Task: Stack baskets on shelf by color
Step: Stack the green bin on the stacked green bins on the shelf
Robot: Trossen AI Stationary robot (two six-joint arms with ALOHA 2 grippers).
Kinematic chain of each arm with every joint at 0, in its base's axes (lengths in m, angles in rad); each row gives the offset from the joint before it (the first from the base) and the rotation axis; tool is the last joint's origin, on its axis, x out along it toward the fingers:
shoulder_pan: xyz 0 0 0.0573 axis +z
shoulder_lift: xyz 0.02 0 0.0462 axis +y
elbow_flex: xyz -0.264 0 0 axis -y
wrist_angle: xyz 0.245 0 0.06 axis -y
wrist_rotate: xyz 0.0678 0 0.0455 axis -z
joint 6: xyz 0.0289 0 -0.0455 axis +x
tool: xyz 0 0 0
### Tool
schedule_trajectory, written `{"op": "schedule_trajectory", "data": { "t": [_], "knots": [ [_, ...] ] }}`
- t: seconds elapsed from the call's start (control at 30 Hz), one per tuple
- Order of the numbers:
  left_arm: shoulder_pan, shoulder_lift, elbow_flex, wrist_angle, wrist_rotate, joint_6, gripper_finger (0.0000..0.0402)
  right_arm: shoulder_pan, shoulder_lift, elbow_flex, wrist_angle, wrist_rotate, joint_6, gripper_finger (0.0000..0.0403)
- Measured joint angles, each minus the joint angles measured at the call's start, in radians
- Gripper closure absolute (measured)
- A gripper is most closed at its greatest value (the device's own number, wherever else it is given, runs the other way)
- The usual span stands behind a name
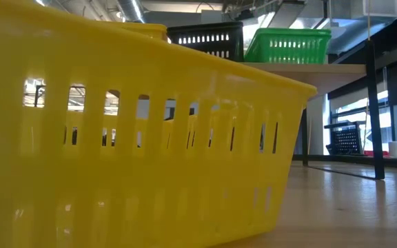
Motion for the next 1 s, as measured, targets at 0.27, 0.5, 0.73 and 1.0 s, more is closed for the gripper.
{"op": "schedule_trajectory", "data": {
  "t": [0.27, 0.5, 0.73, 1.0],
  "knots": [
    [0.007, 0.034, 0.000, -0.051, -0.017, 0.021, 0.0332, 0.000, 0.000, 0.000, 0.022, 0.000, -0.001, 0.0324],
    [0.008, 0.036, 0.000, -0.109, -0.025, 0.024, 0.0332, 0.000, 0.000, -0.001, 0.027, 0.000, 0.002, 0.0324],
    [0.008, 0.036, 0.000, -0.108, -0.026, 0.019, 0.0332, 0.000, 0.000, -0.001, 0.027, 0.000, 0.002, 0.0324],
    [0.013, 0.068, -0.011, -0.083, -0.027, 0.020, 0.0332, 0.000, 0.000, -0.001, 0.026, 0.001, 0.002, 0.0324]
  ]
}}
